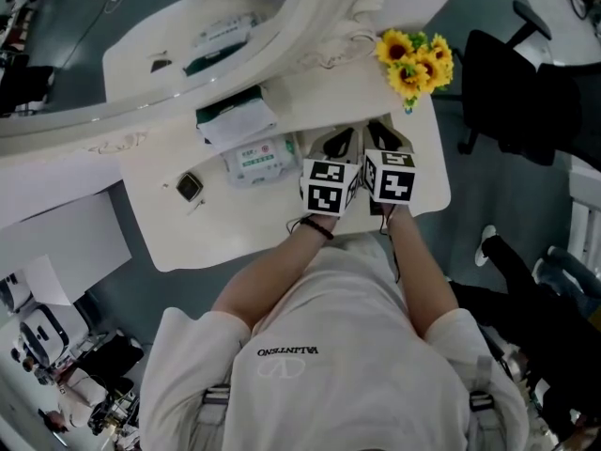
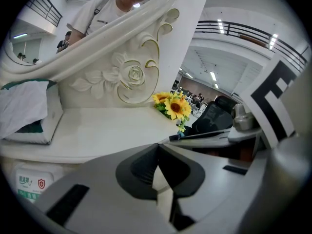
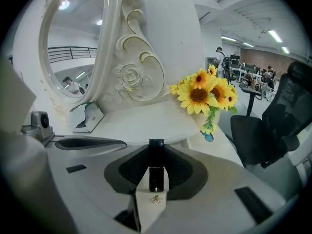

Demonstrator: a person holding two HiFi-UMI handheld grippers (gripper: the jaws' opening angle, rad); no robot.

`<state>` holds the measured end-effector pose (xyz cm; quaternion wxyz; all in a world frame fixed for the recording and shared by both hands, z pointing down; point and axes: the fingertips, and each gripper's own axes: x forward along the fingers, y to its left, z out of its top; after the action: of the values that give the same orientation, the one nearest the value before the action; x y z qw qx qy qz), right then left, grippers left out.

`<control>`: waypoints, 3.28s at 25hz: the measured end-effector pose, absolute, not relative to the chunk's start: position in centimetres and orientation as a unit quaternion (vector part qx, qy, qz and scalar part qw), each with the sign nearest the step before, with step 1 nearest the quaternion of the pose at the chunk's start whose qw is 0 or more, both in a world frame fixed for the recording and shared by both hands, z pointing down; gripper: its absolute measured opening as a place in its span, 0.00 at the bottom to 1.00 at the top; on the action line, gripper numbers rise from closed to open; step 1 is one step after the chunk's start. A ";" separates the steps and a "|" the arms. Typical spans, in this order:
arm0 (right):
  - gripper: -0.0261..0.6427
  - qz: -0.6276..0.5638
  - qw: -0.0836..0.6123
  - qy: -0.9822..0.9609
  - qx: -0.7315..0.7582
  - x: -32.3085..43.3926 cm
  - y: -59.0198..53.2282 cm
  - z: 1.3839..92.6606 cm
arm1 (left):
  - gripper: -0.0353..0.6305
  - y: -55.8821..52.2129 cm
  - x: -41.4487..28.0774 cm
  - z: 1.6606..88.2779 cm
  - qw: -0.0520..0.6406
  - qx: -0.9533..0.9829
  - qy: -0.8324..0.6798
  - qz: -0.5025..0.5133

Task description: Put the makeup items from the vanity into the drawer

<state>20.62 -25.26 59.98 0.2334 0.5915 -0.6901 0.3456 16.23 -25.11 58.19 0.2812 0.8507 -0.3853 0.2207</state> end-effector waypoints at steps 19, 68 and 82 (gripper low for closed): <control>0.21 0.349 0.236 -0.688 0.591 20.7 -24.9 60.3 | 0.05 -25.2 15.7 57.8 0.282 0.852 -0.388 0.212; 0.05 0.024 -0.038 -0.812 0.582 14.8 -20.2 29.3 | 0.05 -16.8 -17.6 29.4 -0.050 0.821 -0.569 -0.014; 0.05 0.035 -0.031 -0.810 0.584 13.6 -19.2 29.1 | 0.05 -16.0 -18.9 29.1 -0.040 0.816 -0.576 -0.025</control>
<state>13.59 -19.17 29.11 -0.0305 0.5844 -0.8102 0.0347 -18.92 -16.01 29.13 -0.0395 0.8158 -0.5764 -0.0246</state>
